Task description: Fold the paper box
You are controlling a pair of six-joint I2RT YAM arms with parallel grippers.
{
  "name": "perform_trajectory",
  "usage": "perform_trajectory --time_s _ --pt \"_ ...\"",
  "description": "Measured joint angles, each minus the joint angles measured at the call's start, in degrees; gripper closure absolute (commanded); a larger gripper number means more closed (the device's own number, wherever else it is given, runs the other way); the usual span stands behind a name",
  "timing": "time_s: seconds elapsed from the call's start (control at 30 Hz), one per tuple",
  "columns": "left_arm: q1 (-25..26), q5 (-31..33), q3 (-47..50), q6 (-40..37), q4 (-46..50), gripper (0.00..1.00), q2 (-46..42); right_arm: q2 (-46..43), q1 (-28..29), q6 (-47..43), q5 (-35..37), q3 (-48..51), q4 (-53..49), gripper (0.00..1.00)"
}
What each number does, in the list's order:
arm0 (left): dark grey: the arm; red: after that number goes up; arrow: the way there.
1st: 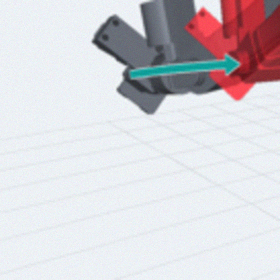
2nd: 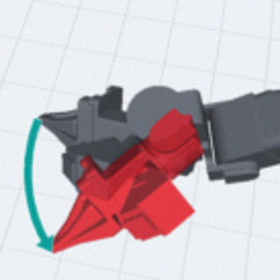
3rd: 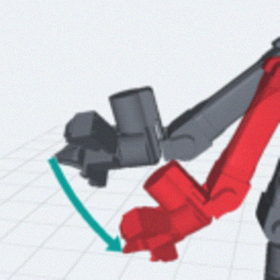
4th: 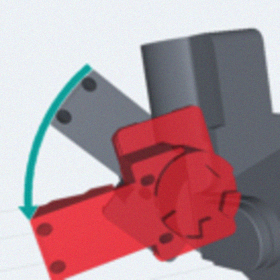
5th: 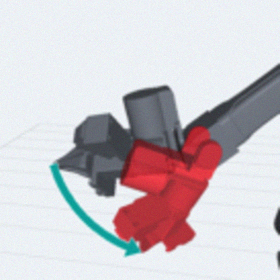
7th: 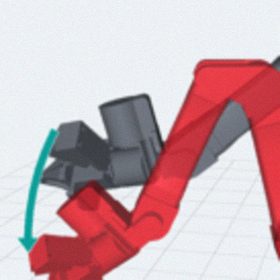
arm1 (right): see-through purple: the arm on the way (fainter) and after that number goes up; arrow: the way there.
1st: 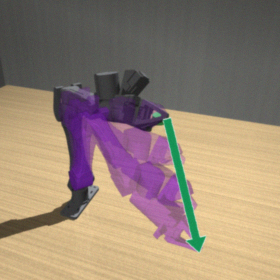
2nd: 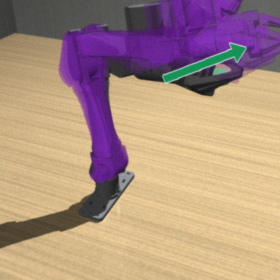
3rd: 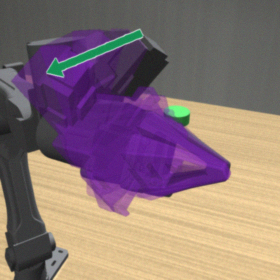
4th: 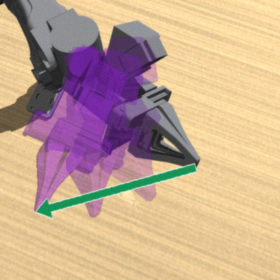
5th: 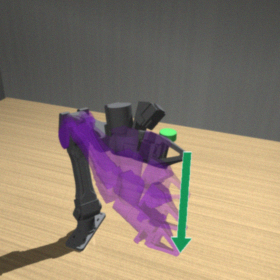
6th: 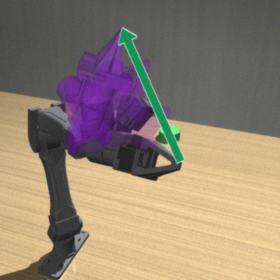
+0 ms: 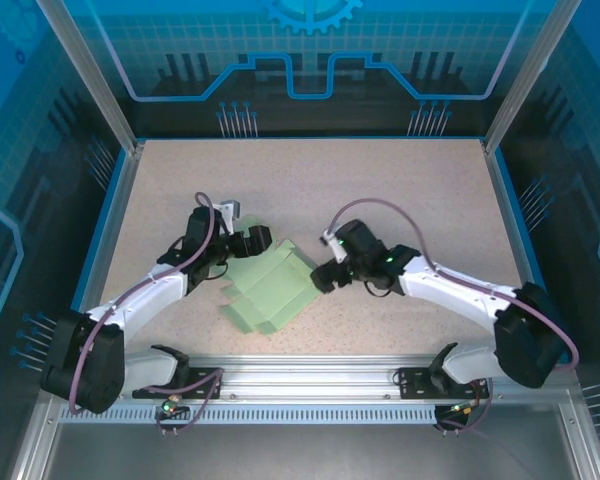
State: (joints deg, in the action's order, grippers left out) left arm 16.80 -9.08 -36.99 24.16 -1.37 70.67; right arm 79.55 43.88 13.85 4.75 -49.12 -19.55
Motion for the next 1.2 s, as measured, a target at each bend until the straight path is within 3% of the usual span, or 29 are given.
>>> perform_trajectory --time_s 0.2,0.43,0.63,0.77,0.9,1.03,1.2 --pt "0.42 0.48 -0.20 0.39 2.89 0.06 -0.63 5.99 0.28 8.31 -3.41 3.43 1.77 0.19" --pt "0.70 0.68 -1.81 0.39 3.91 0.06 -0.55 11.98 -1.53 13.03 -5.88 3.50 8.39 0.41" --pt "0.90 0.85 -1.97 0.37 4.09 0.07 -0.55 14.60 -2.95 14.38 -6.99 3.48 12.79 0.77" --pt "1.01 0.90 -1.95 0.31 3.06 0.10 -0.55 14.95 -3.45 13.03 -9.38 3.30 15.72 0.90" --pt "1.03 0.76 -0.92 -1.73 -2.16 0.14 -1.36 13.77 -6.60 6.64 -13.81 1.70 15.72 0.96" --pt "1.51 -1.29 -0.35 -7.91 -10.21 0.14 -1.86 9.90 -11.10 -5.07 -18.34 -4.81 8.85 1.00" --pt "1.90 -12.31 -1.73 -25.40 -16.76 0.13 -1.81 4.61 -17.68 -17.25 -25.66 -14.23 1.84 1.00"
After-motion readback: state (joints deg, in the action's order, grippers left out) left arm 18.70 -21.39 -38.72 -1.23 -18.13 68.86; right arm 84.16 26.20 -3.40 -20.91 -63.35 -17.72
